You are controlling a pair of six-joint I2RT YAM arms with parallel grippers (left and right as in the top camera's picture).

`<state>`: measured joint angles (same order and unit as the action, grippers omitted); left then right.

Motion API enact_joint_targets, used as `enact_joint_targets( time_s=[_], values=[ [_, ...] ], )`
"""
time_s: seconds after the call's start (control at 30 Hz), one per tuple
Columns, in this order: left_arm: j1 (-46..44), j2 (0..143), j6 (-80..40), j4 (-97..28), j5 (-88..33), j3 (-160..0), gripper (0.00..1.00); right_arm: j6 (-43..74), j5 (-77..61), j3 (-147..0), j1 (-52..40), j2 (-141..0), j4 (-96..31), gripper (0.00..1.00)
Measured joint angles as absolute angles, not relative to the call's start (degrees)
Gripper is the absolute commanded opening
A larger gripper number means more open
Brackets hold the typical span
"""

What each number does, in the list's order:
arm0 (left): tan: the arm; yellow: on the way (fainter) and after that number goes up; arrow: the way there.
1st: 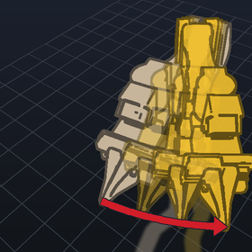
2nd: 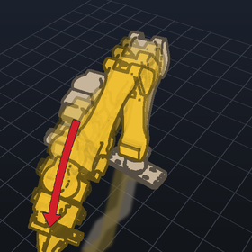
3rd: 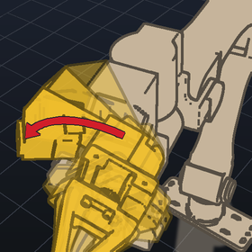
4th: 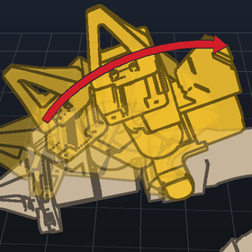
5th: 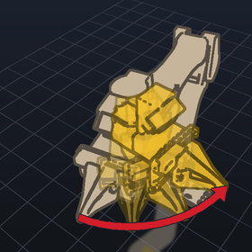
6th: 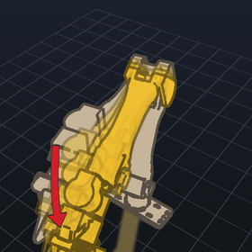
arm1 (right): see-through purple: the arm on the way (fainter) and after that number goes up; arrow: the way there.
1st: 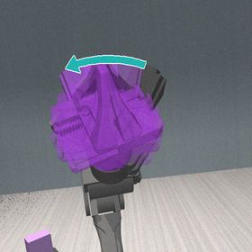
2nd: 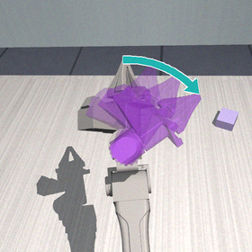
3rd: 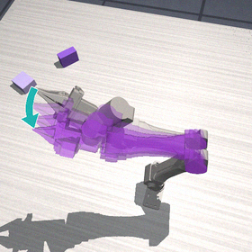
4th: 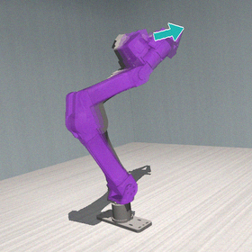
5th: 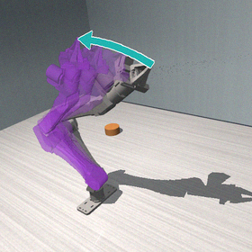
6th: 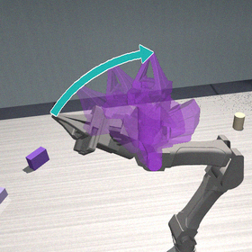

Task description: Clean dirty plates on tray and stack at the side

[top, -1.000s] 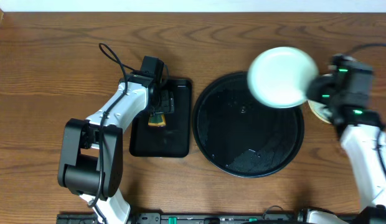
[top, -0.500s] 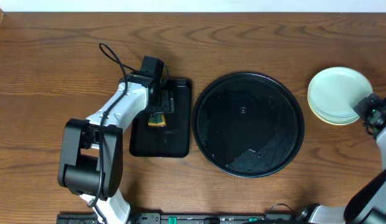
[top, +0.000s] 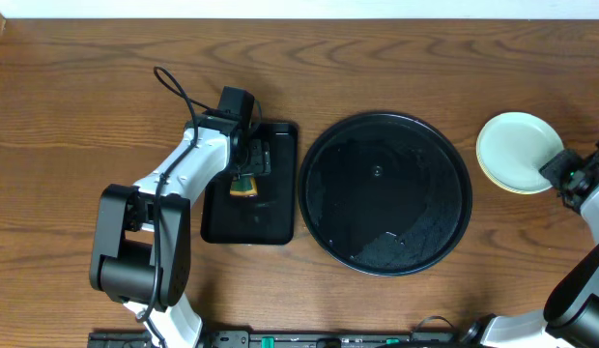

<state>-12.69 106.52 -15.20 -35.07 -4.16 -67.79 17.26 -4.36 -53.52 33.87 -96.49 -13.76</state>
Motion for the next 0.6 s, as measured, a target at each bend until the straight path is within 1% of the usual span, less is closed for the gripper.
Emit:
enact_joint_targets(
  time_s=[0.1, 0.13, 0.27, 0.4, 0.47, 0.5, 0.6],
  values=[
    [-12.69, 106.52, -15.20, -35.07, -4.16, -67.79, 0.83, 15.94, -6.39, -54.04, 33.52, -96.20, -17.17, 0.75],
    [-12.69, 106.52, -15.20, -35.07, -4.16, -67.79, 0.83, 14.98, -7.38, -54.70, 33.15, -95.94, -18.92, 0.76],
    [-12.69, 106.52, -15.20, -35.09, -4.19, -67.79, 0.83, 9.34, -12.95, -61.39, 29.34, -94.85, -27.92, 0.77],
    [-12.69, 106.52, -15.20, -35.05, -4.14, -67.79, 0.83, 2.44, -17.17, -70.67, 21.56, -93.65, -37.26, 0.78],
    [-12.69, 106.52, -15.20, -35.05, -4.16, -67.79, 0.83, -0.32, -18.28, -73.03, 17.23, -93.03, -39.18, 0.86],
    [-12.69, 106.52, -15.20, -35.05, -4.16, -67.79, 0.83, -1.52, -18.59, -73.60, 14.85, -92.77, -39.42, 0.99],
    [-12.69, 106.52, -15.20, -35.03, -4.16, -67.79, 0.83, -4.14, -18.83, -74.00, 8.45, -92.51, -40.27, 0.99]
  ],
)
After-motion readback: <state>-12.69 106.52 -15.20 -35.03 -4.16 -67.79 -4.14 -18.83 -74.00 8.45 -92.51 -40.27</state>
